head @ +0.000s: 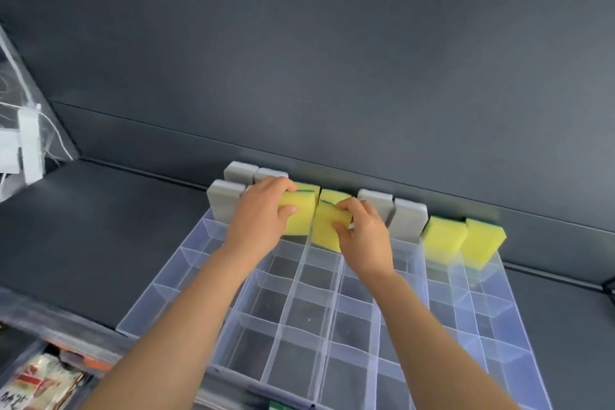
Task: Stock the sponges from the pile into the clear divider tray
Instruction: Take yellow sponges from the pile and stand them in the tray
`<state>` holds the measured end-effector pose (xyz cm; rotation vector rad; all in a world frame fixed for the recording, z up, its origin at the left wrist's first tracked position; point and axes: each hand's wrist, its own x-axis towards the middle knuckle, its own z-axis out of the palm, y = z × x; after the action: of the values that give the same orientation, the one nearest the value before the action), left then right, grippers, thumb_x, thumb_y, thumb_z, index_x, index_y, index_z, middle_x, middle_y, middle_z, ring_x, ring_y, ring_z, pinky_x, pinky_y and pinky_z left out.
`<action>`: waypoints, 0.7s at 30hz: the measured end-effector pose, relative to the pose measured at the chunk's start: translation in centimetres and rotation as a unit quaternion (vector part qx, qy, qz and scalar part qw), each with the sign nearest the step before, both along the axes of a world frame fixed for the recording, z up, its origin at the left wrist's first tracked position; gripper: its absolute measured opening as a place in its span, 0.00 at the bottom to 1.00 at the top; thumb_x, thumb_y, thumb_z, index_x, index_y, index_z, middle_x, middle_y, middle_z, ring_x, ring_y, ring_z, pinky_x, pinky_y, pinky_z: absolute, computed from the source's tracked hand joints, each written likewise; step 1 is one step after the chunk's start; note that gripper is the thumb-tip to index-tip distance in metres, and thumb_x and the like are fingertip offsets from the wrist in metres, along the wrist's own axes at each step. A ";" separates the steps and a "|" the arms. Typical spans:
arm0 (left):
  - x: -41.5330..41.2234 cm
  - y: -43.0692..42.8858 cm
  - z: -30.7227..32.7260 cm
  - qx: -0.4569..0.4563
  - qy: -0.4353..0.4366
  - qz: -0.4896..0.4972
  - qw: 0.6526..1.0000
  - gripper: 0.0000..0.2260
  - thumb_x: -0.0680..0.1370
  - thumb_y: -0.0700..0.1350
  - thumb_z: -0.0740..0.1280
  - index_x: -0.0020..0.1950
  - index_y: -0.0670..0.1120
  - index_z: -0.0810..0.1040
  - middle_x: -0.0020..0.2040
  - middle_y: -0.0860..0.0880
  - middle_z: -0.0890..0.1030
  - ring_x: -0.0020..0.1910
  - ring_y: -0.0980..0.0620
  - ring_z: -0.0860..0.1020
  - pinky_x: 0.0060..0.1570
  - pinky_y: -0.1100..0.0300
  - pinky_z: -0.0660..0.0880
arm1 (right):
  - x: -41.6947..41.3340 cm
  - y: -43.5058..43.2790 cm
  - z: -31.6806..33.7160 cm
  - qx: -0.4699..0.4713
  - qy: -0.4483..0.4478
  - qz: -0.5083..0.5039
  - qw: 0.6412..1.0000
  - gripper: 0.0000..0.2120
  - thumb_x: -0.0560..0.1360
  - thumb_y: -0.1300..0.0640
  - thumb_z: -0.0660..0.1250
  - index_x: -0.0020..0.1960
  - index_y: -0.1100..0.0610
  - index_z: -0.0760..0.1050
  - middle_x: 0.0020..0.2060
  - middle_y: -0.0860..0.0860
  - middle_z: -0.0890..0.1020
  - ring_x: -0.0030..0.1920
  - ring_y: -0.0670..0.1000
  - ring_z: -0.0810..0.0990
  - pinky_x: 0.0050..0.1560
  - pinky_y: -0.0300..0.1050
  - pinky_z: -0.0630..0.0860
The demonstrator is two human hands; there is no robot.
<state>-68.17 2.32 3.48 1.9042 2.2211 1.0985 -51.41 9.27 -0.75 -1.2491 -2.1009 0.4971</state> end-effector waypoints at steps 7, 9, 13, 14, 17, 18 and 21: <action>-0.8 0.9 -0.8 -0.052 0.048 -0.038 0.997 0.12 0.76 0.42 0.67 0.58 0.44 0.75 0.56 0.47 0.77 0.54 0.45 0.75 0.52 0.52 0.71 | -0.5 -0.8 -1.6 0.016 -0.060 -0.035 0.997 0.12 0.74 0.64 0.67 0.57 0.56 0.75 0.50 0.54 0.77 0.48 0.57 0.76 0.43 0.46 0.72; -0.8 1.3 -1.0 -0.064 0.061 -0.048 0.995 0.12 0.76 0.42 0.67 0.59 0.44 0.74 0.57 0.47 0.77 0.54 0.45 0.75 0.51 0.51 0.71 | -0.7 -0.8 -1.5 0.025 -0.055 -0.044 0.997 0.13 0.73 0.65 0.68 0.56 0.58 0.76 0.51 0.54 0.76 0.51 0.57 0.75 0.44 0.47 0.73; -1.1 1.8 -1.7 -0.088 0.083 -0.055 0.991 0.11 0.77 0.41 0.66 0.58 0.43 0.74 0.57 0.47 0.75 0.51 0.45 0.76 0.48 0.51 0.72 | -0.8 -0.8 -1.7 0.052 -0.054 -0.047 0.996 0.14 0.70 0.66 0.71 0.55 0.59 0.78 0.51 0.55 0.76 0.52 0.57 0.75 0.47 0.48 0.75; -1.3 1.9 -1.9 -0.095 0.097 -0.055 0.989 0.10 0.77 0.41 0.66 0.58 0.43 0.75 0.56 0.47 0.74 0.50 0.44 0.76 0.47 0.50 0.73 | -0.8 -0.8 -1.7 0.059 -0.057 -0.049 0.995 0.14 0.70 0.66 0.71 0.55 0.59 0.78 0.51 0.55 0.76 0.52 0.57 0.75 0.47 0.48 0.75; -1.1 2.0 -2.0 -0.082 0.198 -0.048 0.976 0.08 0.70 0.41 0.73 0.48 0.44 0.79 0.47 0.48 0.77 0.44 0.46 0.77 0.39 0.51 0.76 | -0.9 -0.8 -1.7 0.092 -0.071 -0.058 0.991 0.15 0.66 0.66 0.74 0.52 0.59 0.80 0.49 0.54 0.78 0.49 0.58 0.76 0.41 0.49 0.78; -0.9 2.1 -1.9 -0.080 0.238 -0.047 0.967 0.10 0.64 0.40 0.77 0.41 0.45 0.80 0.42 0.49 0.77 0.41 0.46 0.76 0.36 0.54 0.75 | -0.9 -0.8 -1.7 0.101 -0.075 -0.058 0.990 0.15 0.65 0.66 0.75 0.51 0.59 0.80 0.48 0.54 0.79 0.48 0.58 0.76 0.39 0.49 0.78; -0.7 2.3 -2.1 -0.083 0.270 -0.045 0.958 0.13 0.55 0.35 0.78 0.31 0.45 0.76 0.34 0.49 0.75 0.35 0.47 0.75 0.29 0.58 0.70 | -0.9 -0.8 -1.8 0.111 -0.076 -0.049 0.990 0.15 0.65 0.68 0.75 0.50 0.59 0.80 0.46 0.53 0.79 0.46 0.57 0.77 0.36 0.48 0.78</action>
<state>-68.83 4.58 1.37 2.4154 2.3299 0.3829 -52.26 8.44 -2.51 -1.2848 -2.1392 0.1231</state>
